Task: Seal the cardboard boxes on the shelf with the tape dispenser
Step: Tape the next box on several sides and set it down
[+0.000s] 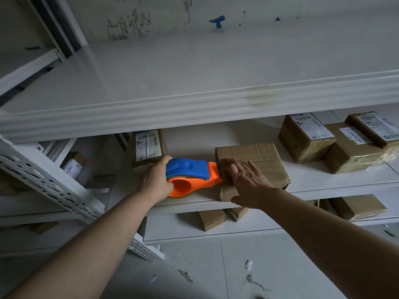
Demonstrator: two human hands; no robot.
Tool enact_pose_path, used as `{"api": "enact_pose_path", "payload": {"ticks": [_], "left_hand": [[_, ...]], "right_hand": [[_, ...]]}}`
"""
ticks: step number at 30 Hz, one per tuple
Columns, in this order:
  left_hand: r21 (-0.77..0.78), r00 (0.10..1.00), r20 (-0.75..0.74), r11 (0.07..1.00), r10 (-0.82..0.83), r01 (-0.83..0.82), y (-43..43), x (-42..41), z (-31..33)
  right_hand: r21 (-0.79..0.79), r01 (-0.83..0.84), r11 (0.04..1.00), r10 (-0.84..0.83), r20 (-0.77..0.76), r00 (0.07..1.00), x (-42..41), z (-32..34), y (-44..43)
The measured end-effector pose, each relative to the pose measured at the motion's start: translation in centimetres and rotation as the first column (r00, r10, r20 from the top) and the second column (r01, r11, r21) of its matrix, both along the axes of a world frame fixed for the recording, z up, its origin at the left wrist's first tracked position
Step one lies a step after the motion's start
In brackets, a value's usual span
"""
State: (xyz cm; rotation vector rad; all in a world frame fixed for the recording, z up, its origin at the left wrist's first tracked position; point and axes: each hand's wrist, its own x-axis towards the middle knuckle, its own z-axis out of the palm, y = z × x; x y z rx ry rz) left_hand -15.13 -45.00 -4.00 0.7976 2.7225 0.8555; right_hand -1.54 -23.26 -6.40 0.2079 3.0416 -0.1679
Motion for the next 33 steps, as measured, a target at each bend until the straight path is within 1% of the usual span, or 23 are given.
{"api": "enact_pose_path", "payload": {"ticks": [5,8,10,16,19,22,24,25,27,28,30,33], "left_hand": [[-0.001,0.998,0.057,1.000,-0.011,0.011,-0.7,-0.1,-0.7],[0.084,0.995,0.094,0.996,0.020,-0.028,-1.5,-0.8,-0.5],[0.108,0.993,0.116,0.993,0.038,-0.051,-1.8,-1.1,-0.4],[0.139,0.995,0.092,0.989,0.044,-0.056,-1.8,-0.8,0.0],[0.149,0.996,0.064,0.986,0.063,-0.072,-1.7,-0.4,0.9],[0.157,0.998,0.016,0.986,0.059,-0.061,-1.1,0.7,2.2],[0.145,0.999,-0.020,0.989,0.034,-0.031,-0.1,1.6,3.2],[0.150,0.999,-0.042,0.988,0.034,-0.027,0.5,2.1,3.6],[0.203,0.994,-0.095,0.979,0.055,-0.035,1.9,3.1,4.3],[0.232,0.991,-0.120,0.972,0.062,-0.033,2.6,3.7,4.7],[0.240,0.985,-0.167,0.971,0.053,-0.011,4.0,4.7,5.6],[0.123,0.974,-0.224,0.991,-0.024,0.052,6.4,6.3,7.3]], "right_hand": [[0.015,0.037,0.999,-0.038,0.031,0.999,-0.7,-1.2,-1.2],[0.042,0.037,0.998,-0.038,0.019,0.999,-0.3,-1.5,-0.8],[0.041,0.027,0.999,-0.028,0.013,1.000,-0.3,-1.5,-0.4],[-0.001,0.068,0.998,-0.068,0.011,0.998,-1.3,-0.5,-1.3],[0.028,0.055,0.998,-0.055,-0.028,0.998,-1.4,-0.6,-1.4],[-0.014,0.048,0.999,-0.049,-0.088,0.995,-1.0,-0.8,-0.5],[-0.088,0.051,0.995,-0.068,-0.195,0.978,-0.6,-0.1,0.9],[-0.142,0.034,0.989,-0.074,-0.283,0.956,-0.2,0.4,1.7],[-0.325,-0.062,0.944,-0.101,-0.462,0.881,0.8,1.4,3.4],[-0.444,-0.120,0.888,-0.144,-0.516,0.844,1.5,1.9,4.0],[-0.623,-0.197,0.757,-0.247,-0.553,0.796,2.9,2.4,5.2],[-0.750,-0.208,0.628,-0.325,-0.496,0.805,4.6,1.6,7.1]]}}
